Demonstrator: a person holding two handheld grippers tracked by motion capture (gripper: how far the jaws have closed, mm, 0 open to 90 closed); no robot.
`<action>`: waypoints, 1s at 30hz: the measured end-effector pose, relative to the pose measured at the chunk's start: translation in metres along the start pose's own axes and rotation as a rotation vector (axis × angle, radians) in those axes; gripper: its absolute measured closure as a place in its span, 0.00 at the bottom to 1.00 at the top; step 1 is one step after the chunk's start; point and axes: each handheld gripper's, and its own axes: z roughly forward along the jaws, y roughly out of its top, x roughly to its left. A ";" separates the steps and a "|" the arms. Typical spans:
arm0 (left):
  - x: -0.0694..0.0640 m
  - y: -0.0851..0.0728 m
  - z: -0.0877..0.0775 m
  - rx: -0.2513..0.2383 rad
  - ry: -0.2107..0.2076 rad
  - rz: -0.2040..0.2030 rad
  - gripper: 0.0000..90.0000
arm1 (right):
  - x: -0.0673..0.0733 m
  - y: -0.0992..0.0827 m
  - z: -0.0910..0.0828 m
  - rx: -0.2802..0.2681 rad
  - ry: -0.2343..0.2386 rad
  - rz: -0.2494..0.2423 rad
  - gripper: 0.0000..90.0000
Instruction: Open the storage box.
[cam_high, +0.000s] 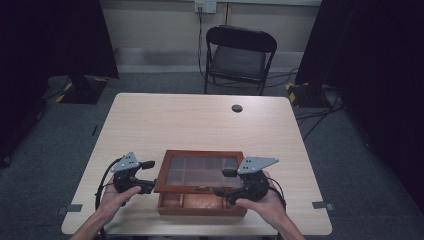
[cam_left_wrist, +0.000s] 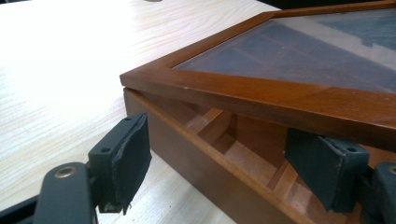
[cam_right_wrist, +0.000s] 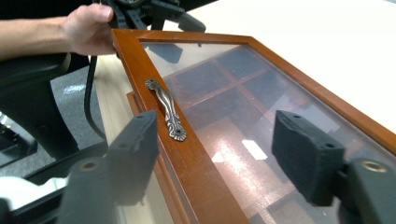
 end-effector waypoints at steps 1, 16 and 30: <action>-0.001 0.000 0.001 -0.014 -0.004 -0.004 0.24 | 0.000 0.000 -0.001 0.000 -0.005 0.001 0.32; -0.012 0.017 0.003 -0.028 -0.001 0.017 0.22 | -0.011 -0.003 -0.014 -0.051 -0.038 0.024 0.25; -0.009 0.034 0.001 -0.086 -0.019 -0.008 0.29 | -0.019 -0.003 -0.022 -0.055 -0.088 0.020 0.23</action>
